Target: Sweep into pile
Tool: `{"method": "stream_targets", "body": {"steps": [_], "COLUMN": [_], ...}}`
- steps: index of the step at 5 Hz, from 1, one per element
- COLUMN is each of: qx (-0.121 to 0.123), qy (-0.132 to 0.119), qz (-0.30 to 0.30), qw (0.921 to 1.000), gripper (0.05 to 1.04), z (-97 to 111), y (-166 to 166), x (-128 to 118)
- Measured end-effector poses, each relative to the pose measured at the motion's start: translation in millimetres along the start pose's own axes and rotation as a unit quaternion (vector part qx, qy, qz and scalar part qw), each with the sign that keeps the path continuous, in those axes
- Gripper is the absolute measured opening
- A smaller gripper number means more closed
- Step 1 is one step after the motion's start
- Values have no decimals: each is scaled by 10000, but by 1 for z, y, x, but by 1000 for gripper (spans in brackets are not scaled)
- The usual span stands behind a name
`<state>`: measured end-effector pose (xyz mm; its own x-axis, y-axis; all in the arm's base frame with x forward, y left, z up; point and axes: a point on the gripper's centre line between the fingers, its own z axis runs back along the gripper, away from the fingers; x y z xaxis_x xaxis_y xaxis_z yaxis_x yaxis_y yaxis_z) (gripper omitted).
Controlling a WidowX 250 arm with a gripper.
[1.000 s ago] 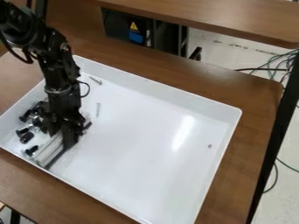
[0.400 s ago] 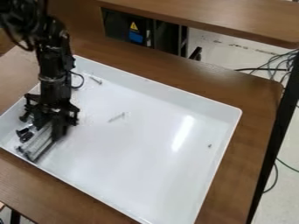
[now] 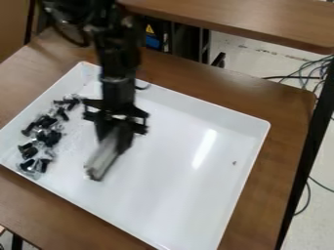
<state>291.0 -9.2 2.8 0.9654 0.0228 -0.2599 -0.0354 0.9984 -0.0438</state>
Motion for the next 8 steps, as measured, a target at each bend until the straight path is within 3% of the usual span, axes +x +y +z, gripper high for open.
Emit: {"method": "stream_targets", "body": {"steps": [1, 2, 3, 4, 5, 6, 7, 8], "qx": [-143, -140, -21, -24, 3, 105, -157, -324], "qy": [-35, -80, -120, -161, -362, -235, -613, -879], "qz": [-409, -222, -322, -362, -154, -35, 114, 492], "qw": [9991, 9996, 9994, 9992, 9992, 9997, 9979, 9944], "gripper": [358, 358, 358, 423, 719, 986, 1014, 1003], "z": [-18, -48, -57, -57, -53, -55, -20, 13], "y": [-51, -95, -133, -136, -134, -127, -128, -104], "x": [5, 5, 16, 18, 17, 3, -2, -12]}}
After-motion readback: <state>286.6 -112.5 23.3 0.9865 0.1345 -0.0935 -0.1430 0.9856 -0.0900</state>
